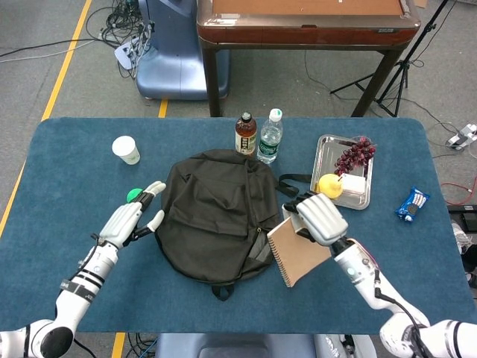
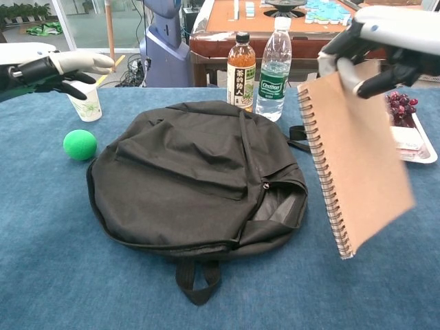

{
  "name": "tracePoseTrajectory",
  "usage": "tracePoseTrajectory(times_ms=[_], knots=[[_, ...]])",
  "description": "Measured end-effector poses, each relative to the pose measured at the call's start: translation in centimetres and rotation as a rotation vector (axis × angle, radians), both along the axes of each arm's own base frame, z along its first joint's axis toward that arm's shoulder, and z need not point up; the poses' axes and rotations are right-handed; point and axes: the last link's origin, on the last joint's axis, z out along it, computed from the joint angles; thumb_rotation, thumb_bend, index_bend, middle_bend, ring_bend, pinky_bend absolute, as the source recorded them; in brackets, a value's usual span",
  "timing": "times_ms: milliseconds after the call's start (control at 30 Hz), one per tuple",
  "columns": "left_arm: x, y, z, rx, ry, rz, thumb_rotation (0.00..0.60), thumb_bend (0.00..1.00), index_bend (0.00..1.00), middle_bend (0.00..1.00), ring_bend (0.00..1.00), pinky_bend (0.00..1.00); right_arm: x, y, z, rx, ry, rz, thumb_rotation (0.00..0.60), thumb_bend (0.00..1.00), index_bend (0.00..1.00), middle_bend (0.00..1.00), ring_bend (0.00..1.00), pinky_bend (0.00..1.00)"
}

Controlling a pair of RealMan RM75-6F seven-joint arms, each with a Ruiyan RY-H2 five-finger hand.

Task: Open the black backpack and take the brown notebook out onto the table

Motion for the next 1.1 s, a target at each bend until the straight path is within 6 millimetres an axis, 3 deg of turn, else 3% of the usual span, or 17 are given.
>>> tracePoseTrajectory(times_ms=[100, 167, 233, 300, 333, 467, 633, 700, 767, 867, 933, 1000, 1100], knots=[[-0.2, 0.2, 0.3, 0.016, -0.002, 0.007, 0.093, 0.36, 0.0, 0.0, 0.0, 0.11, 0.2, -1.1, -0.9, -0.004, 0.036, -0.01, 0.6, 0.6, 0.6, 0.46, 0.36, 0.45], [-0.4, 0.3, 0.5, 0.025, -0.003, 0.013, 0.098, 0.35, 0.0, 0.0, 0.0, 0.11, 0.3, -1.9, -1.3, -0.007, 0.066, -0.02, 0.6, 0.57, 0.43, 0.35, 0.24, 0.36], [-0.7, 0.4, 0.7, 0.034, -0.003, 0.021, 0.1, 0.35, 0.0, 0.0, 0.0, 0.11, 0.3, -2.5, -1.7, -0.004, 0.083, -0.037, 0.6, 0.52, 0.18, 0.18, 0.08, 0.2], [-1.0, 0.4, 0.9, 0.044, 0.002, 0.028, 0.101, 0.35, 0.0, 0.0, 0.0, 0.11, 0.4, -3.2, -1.9, 0.001, 0.098, -0.06, 0.6, 0.45, 0.03, 0.06, 0.01, 0.09], [-1.2, 0.5, 1.0, 0.048, 0.005, 0.03, 0.104, 0.34, 0.0, 0.0, 0.0, 0.11, 0.4, -3.5, -2.0, 0.001, 0.102, -0.07, 0.6, 0.41, 0.0, 0.02, 0.0, 0.06], [-2.0, 0.6, 1.3, 0.063, 0.018, 0.049, 0.108, 0.33, 0.0, 0.0, 0.0, 0.11, 1.0, -4.9, -1.8, -0.027, 0.113, -0.093, 0.6, 0.31, 0.0, 0.0, 0.0, 0.0], [-3.0, 0.8, 1.9, 0.092, 0.043, 0.06, 0.121, 0.32, 0.0, 0.0, 0.0, 0.1, 1.1, -5.0, -0.7, -0.065, 0.102, -0.087, 0.6, 0.29, 0.0, 0.0, 0.0, 0.0], [-3.5, 0.9, 2.2, 0.11, 0.061, 0.056, 0.194, 0.32, 0.0, 0.0, 0.0, 0.1, 0.9, -4.7, 0.1, -0.088, 0.094, -0.082, 0.6, 0.29, 0.0, 0.0, 0.0, 0.0], [-4.0, 1.0, 2.5, 0.13, 0.083, 0.051, 0.351, 0.32, 0.0, 0.0, 0.0, 0.1, 0.6, -4.2, 1.0, -0.119, 0.089, -0.077, 0.6, 0.29, 0.0, 0.03, 0.0, 0.0], [-5.1, 0.8, 2.9, 0.155, 0.123, 0.049, 0.554, 0.32, 0.0, 0.0, 0.0, 0.1, -0.2, -2.9, 2.6, -0.172, 0.088, -0.075, 0.6, 0.29, 0.0, 0.17, 0.09, 0.14], [-6.0, 0.4, 3.3, 0.16, 0.152, 0.054, 0.599, 0.32, 0.0, 0.0, 0.0, 0.09, -1.0, -1.9, 3.6, -0.193, 0.098, -0.085, 0.6, 0.3, 0.04, 0.26, 0.19, 0.26], [-6.9, 0.2, 4.0, 0.173, 0.186, 0.059, 0.6, 0.32, 0.0, 0.0, 0.0, 0.09, -2.2, -0.7, 4.8, -0.205, 0.129, -0.101, 0.6, 0.32, 0.11, 0.3, 0.22, 0.32], [-8.3, -0.2, 5.0, 0.203, 0.229, 0.069, 0.6, 0.32, 0.01, 0.0, 0.0, 0.09, -4.5, 1.4, 6.4, -0.228, 0.184, -0.136, 0.6, 0.33, 0.22, 0.33, 0.26, 0.36]])
